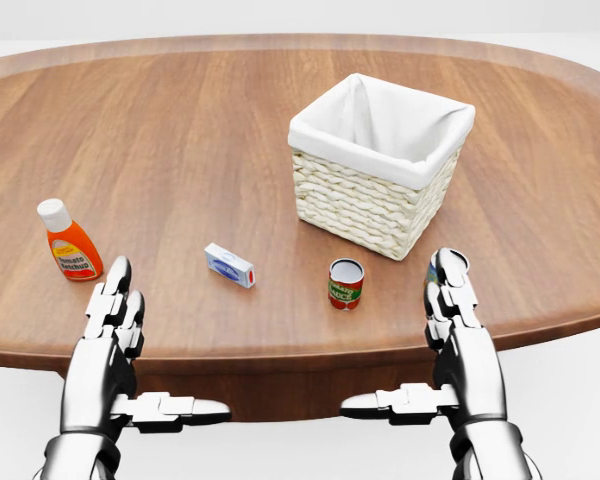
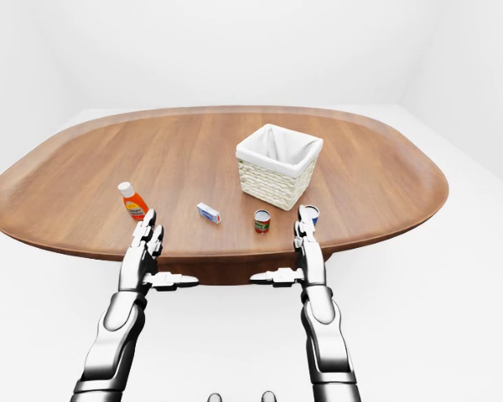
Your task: Pick up the alphabet soup and the cream cheese box, and put them in the basket.
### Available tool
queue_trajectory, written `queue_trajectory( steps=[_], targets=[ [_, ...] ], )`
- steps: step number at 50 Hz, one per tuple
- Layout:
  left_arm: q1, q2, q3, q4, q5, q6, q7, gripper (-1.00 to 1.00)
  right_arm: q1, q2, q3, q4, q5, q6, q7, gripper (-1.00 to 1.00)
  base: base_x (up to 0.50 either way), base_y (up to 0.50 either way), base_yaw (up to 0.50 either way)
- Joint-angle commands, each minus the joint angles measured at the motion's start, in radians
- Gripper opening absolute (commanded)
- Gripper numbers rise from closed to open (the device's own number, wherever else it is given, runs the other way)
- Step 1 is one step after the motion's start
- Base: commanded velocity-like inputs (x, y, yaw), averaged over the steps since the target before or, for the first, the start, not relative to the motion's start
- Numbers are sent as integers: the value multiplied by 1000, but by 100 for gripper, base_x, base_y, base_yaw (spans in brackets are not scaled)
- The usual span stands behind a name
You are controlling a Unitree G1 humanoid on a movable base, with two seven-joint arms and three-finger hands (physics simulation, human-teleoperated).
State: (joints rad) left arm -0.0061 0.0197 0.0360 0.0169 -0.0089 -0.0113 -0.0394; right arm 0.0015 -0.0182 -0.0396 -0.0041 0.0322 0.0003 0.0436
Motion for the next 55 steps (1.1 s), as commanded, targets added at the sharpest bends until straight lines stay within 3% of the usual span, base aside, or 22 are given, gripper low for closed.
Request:
queue_trajectory(
  steps=[1, 3, 11, 13, 17, 29, 33, 35, 41, 44, 48, 55],
  targets=[
    [-4, 1, 1, 12, 1, -7, -1, 100, 0, 0, -1, 0, 1, 1, 1, 100, 0, 0, 0],
    [2, -1, -2, -5, 3, 5, 1, 100, -1, -1, -1, 2, 2, 1, 1, 100, 0, 0, 0],
    [4, -1, -3, -5, 5, 1, 1, 100, -3, -2, -3, 12, 2, -6, 3, 100, 0, -15, 0],
    [-2, 0, 0, 17, 3, -14, 0, 100, 0, -1, -2, 3, 3, 2, 2, 100, 0, -15, 0],
    [3, -1, -3, -2, 5, 0, 1, 100, -3, -1, -3, 13, 4, -6, 2, 100, 0, -16, 0],
    [2, 0, -3, -1, 7, 3, 1, 100, 1, 0, 0, -6, 1, 10, 0, 100, 0, -16, 0],
    [-5, 1, 0, 17, 6, -8, 0, 100, -3, 0, -2, 4, 2, 5, 0, 100, 0, -16, 0],
    [0, 0, -2, 1, 7, 4, 1, 100, -2, 0, -2, 2, 2, 7, 0, 100, 0, -15, 0],
    [-4, 0, 0, 16, 5, -9, 0, 100, -4, -1, -2, 8, 3, 1, 0, 100, 0, -16, 0],
    [-2, 0, -1, 6, 4, -1, 1, 100, -3, -1, -2, 6, 3, 2, 0, 100, 0, -16, 0],
    [-5, 1, 1, 23, 4, -16, 0, 100, -8, -2, -4, 22, 4, -9, 1, 100, 0, -16, 0],
    [-5, 1, 1, 20, 4, -14, 0, 100, -5, -1, -2, 14, 3, -3, -1, 100, 0, -16, 0]
  ],
)
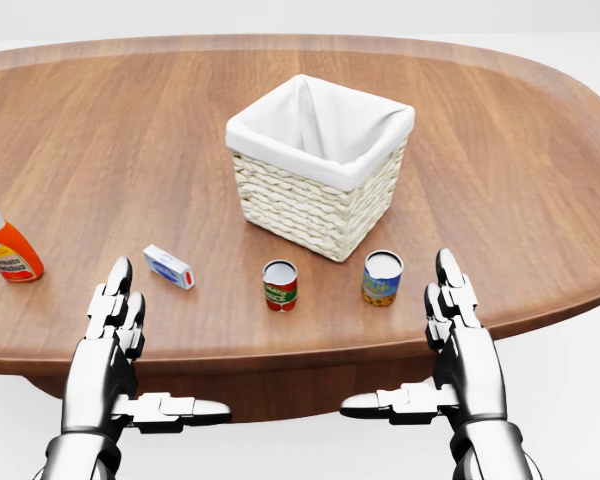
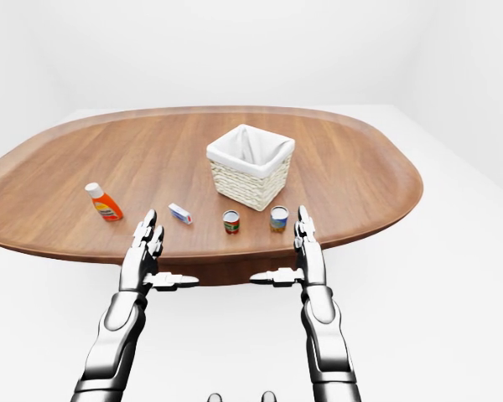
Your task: Pick up the alphabet soup and the cream cheese box, and put them in the basket.
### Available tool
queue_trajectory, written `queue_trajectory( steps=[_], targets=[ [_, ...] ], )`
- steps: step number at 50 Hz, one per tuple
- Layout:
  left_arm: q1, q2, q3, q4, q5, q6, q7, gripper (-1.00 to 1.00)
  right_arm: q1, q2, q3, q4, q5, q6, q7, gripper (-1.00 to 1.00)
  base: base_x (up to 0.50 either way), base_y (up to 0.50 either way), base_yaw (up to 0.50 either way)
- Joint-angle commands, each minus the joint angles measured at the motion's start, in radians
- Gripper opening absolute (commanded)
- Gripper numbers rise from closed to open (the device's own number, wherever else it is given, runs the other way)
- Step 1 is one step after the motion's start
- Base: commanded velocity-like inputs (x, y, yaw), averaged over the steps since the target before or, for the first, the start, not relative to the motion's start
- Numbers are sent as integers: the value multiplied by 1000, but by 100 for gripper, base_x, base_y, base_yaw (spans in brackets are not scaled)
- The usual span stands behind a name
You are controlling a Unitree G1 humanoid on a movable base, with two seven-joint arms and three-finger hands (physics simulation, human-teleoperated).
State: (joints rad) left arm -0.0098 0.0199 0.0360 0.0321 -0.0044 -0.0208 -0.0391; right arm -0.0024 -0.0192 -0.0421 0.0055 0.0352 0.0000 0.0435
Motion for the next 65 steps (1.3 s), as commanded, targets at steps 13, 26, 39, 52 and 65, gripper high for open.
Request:
queue_trajectory(
  steps=[13, 26, 39, 52, 65],
  targets=[
    [0, 0, -2, -3, 1, 6, -1, 100, -2, 0, 1, 2, -2, 3, -2, 100, 0, -16, 0],
    [-4, 1, -3, 10, 7, 13, -4, 100, 1, 2, -13, -7, -11, -24, -50, 100, 0, -2, 0],
    [-13, 2, 0, 28, 9, 8, 1, 100, -7, -5, -87, -28, 22, -68, -216, 100, 0, 0, 0],
    [-1, 0, 1, -2, 0, 6, 2, 100, 7, -9, -153, -109, 43, -87, -380, 100, 0, 0, 0],
    [3, 0, 0, -13, -2, 9, 4, 100, 24, -4, -238, -184, 14, -87, -567, 100, 0, 0, 0]
  ],
)
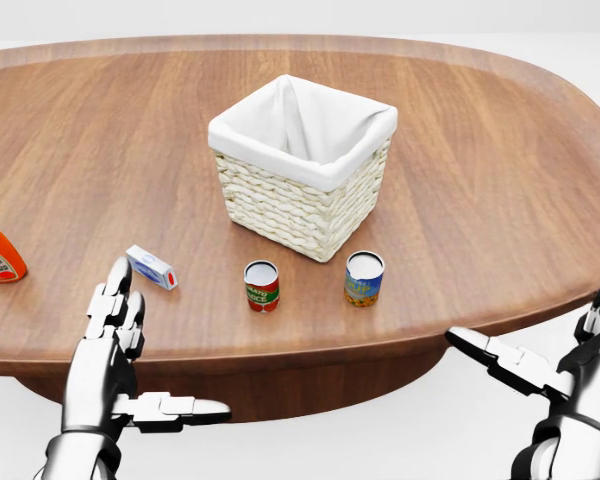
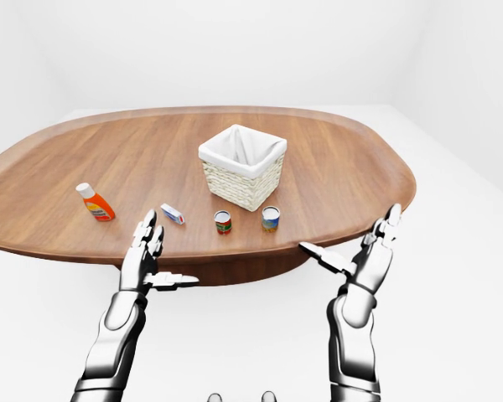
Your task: Pick up the alphabet soup and the cream cheese box, and put them in the basket.
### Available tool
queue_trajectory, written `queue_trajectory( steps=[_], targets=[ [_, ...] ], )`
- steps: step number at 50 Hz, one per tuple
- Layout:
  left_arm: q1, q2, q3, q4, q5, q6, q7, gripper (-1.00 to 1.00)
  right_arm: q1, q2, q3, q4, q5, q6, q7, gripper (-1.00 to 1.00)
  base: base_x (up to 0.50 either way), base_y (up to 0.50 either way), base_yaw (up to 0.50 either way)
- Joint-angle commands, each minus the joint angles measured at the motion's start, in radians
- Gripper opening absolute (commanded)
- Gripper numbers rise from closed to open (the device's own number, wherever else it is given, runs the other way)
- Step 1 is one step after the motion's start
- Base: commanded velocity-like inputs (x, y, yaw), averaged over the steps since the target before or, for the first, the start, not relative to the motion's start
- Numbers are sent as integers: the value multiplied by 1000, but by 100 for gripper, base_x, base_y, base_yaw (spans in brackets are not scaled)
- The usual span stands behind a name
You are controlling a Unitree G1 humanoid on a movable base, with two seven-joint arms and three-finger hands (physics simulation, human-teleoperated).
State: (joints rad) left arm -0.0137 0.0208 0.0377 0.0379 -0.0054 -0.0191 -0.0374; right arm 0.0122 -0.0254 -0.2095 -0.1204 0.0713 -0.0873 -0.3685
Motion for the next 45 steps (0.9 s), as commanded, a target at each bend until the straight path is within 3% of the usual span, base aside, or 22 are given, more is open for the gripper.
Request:
queue_trajectory(
  steps=[1, 8, 15, 17, 18, 22, 23, 25, 27, 36, 40, 45],
  targets=[
    [6, -1, -2, -15, -1, 6, 2, 100, 4, 2, -78, -55, -33, 0, -155, 100, 0, 0, 0],
    [-5, 2, 2, 18, -1, -16, 0, 100, 12, 0, -102, -101, -36, 0, -155, 100, 0, 0, 0],
    [0, 0, 0, 0, 1, -2, 1, 100, 12, -5, -143, -117, -38, 0, -155, 100, 0, 0, 0],
    [-2, 1, 0, 10, 1, -10, 0, 100, 15, -4, -145, -123, -40, 0, -155, 100, 0, 0, 0],
    [-11, 3, 5, 34, -2, -26, -2, 100, 19, -6, -151, -107, -60, 0, -155, 100, 0, 0, 0],
    [-8, 2, 3, 23, -2, -18, -1, 100, 18, -7, -150, -103, -63, 0, -155, 100, 0, 0, 0],
    [2, 0, -1, -8, 1, 4, 1, 100, 19, -6, -149, -111, -67, 0, -155, 100, 0, 0, 0],
    [-2, 1, 1, 2, 0, -1, 0, 100, 18, -6, -149, -112, -70, 0, -155, 100, 0, 0, 0],
    [3, 0, -2, -14, 2, 11, 0, 100, 17, -6, -150, -104, -69, 0, -155, 100, 0, 0, 0],
    [0, 0, -2, -4, 5, 9, 1, 100, 17, -8, -146, -104, -58, 0, -155, 100, 0, 0, 0],
    [-7, 1, 2, 17, 2, -8, 0, 100, 15, -8, -145, -99, -53, 0, -155, 100, 0, 0, 0],
    [4, 0, -1, -12, 2, 9, 1, 100, 17, -8, -142, -94, -44, 0, -155, 100, 0, 0, 0]
  ],
)
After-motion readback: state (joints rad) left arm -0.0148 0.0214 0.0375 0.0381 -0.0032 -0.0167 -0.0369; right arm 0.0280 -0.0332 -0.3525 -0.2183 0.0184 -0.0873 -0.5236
